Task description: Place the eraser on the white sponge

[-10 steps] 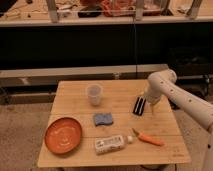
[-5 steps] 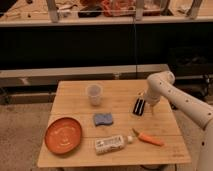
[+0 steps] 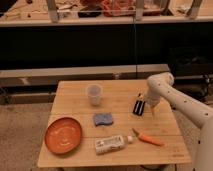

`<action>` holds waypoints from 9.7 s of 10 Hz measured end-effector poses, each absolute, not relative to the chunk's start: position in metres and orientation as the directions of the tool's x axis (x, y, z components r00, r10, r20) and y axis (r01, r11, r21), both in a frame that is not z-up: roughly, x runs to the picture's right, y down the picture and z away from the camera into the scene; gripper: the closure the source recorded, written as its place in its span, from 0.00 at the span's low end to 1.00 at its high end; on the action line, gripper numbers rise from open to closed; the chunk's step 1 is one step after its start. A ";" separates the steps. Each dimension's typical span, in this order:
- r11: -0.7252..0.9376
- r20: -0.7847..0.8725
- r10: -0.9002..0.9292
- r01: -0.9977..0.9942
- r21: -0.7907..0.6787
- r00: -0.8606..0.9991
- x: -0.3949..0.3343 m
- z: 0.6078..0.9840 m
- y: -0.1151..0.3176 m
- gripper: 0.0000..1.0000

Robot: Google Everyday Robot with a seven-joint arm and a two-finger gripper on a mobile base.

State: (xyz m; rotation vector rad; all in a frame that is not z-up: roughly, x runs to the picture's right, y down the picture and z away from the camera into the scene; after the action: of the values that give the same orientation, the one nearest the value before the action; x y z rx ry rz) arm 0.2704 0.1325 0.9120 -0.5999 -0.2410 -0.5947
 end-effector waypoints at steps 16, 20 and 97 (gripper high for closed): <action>0.623 0.388 -0.481 0.618 -0.480 0.786 0.263 0.925 0.152 0.31; 0.623 0.388 -0.476 0.614 -0.484 0.789 0.262 0.919 0.152 0.82; 0.077 0.601 -0.792 0.995 -0.067 0.102 -0.003 0.849 0.175 0.79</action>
State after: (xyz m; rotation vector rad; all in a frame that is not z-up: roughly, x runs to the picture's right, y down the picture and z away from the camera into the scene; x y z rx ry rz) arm -0.0025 0.1748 0.8486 -0.5323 -0.4705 -1.4153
